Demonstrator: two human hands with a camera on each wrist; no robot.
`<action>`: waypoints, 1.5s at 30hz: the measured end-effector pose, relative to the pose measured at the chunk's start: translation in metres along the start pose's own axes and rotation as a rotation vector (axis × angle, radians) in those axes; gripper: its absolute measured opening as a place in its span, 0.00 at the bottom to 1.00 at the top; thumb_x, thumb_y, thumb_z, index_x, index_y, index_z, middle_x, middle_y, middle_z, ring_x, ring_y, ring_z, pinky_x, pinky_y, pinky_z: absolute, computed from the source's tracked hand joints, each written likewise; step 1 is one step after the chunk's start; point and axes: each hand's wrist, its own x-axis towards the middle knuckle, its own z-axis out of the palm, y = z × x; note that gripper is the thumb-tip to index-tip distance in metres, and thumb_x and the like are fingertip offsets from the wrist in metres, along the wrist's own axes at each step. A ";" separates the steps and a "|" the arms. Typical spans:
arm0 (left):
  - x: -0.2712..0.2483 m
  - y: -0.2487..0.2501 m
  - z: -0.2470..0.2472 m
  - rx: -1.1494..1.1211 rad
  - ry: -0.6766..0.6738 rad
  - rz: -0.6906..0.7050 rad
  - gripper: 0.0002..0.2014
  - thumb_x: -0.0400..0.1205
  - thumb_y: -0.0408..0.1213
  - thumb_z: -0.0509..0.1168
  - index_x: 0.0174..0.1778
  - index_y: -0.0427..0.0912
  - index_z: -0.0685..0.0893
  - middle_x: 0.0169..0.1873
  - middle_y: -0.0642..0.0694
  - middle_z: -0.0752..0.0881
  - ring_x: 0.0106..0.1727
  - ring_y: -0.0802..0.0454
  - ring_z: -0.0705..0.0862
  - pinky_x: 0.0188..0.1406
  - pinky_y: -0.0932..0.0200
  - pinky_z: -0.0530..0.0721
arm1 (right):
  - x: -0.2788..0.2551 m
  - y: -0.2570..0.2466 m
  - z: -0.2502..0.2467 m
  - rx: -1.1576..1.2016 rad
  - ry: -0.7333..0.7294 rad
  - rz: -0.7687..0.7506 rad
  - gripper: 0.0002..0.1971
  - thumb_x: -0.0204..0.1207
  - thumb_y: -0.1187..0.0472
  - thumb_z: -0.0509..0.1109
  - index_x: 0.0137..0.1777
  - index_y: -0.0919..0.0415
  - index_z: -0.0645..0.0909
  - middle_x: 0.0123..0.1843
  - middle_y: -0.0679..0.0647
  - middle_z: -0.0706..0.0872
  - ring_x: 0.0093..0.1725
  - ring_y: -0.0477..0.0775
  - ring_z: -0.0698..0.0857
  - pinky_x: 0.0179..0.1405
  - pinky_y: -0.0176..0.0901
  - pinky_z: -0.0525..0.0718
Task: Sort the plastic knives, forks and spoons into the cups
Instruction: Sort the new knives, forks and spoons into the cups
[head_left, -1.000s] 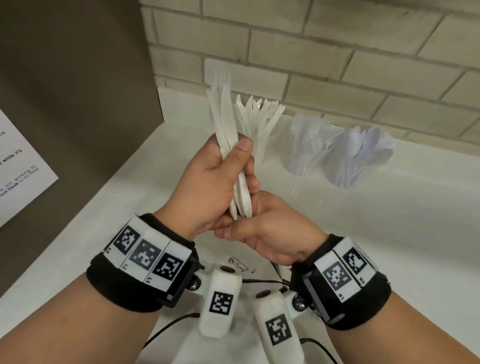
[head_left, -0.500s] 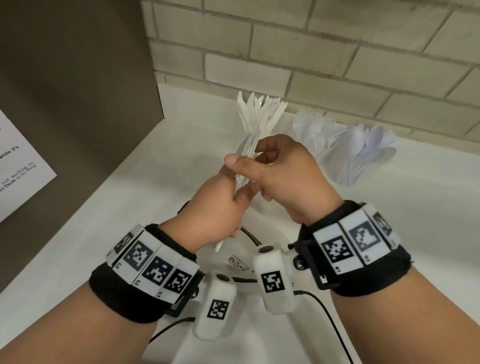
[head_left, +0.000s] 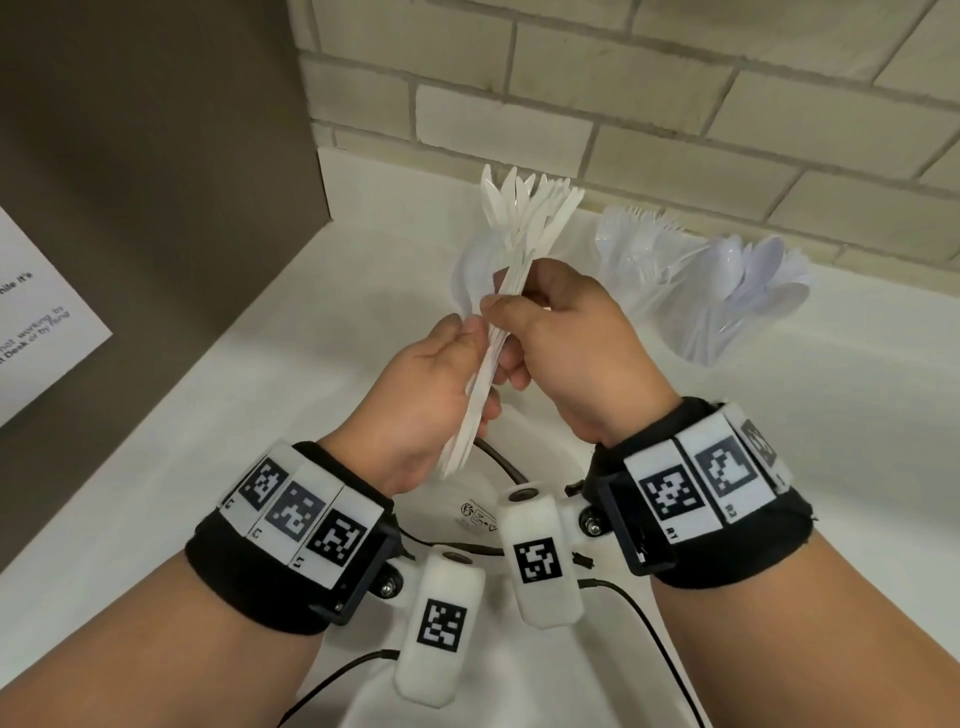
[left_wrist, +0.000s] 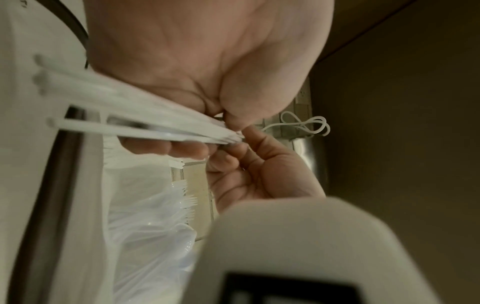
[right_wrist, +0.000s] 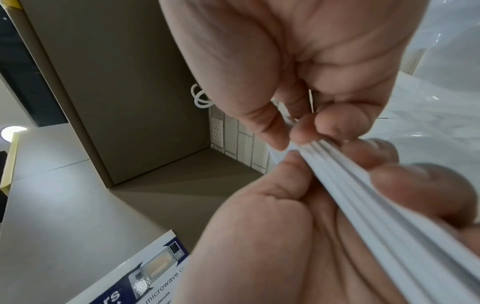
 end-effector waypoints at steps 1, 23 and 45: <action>0.001 0.000 0.000 -0.005 0.015 -0.008 0.14 0.89 0.45 0.52 0.47 0.42 0.78 0.27 0.53 0.81 0.26 0.54 0.76 0.32 0.54 0.72 | 0.001 0.001 0.001 0.005 0.004 -0.001 0.05 0.77 0.62 0.67 0.52 0.59 0.81 0.37 0.52 0.83 0.34 0.52 0.82 0.31 0.42 0.76; 0.007 -0.002 -0.036 -0.073 0.383 0.005 0.13 0.88 0.44 0.54 0.42 0.43 0.75 0.37 0.48 0.79 0.35 0.53 0.85 0.41 0.53 0.84 | 0.109 -0.042 -0.074 -0.353 0.508 -0.457 0.09 0.85 0.62 0.56 0.60 0.63 0.72 0.38 0.40 0.73 0.34 0.36 0.75 0.35 0.23 0.76; 0.002 -0.006 -0.026 -0.019 0.214 -0.075 0.13 0.88 0.43 0.54 0.41 0.42 0.77 0.37 0.47 0.78 0.34 0.53 0.82 0.34 0.59 0.81 | 0.159 0.025 -0.050 -1.000 0.088 -0.076 0.25 0.88 0.53 0.46 0.83 0.36 0.48 0.87 0.54 0.49 0.79 0.69 0.59 0.75 0.59 0.67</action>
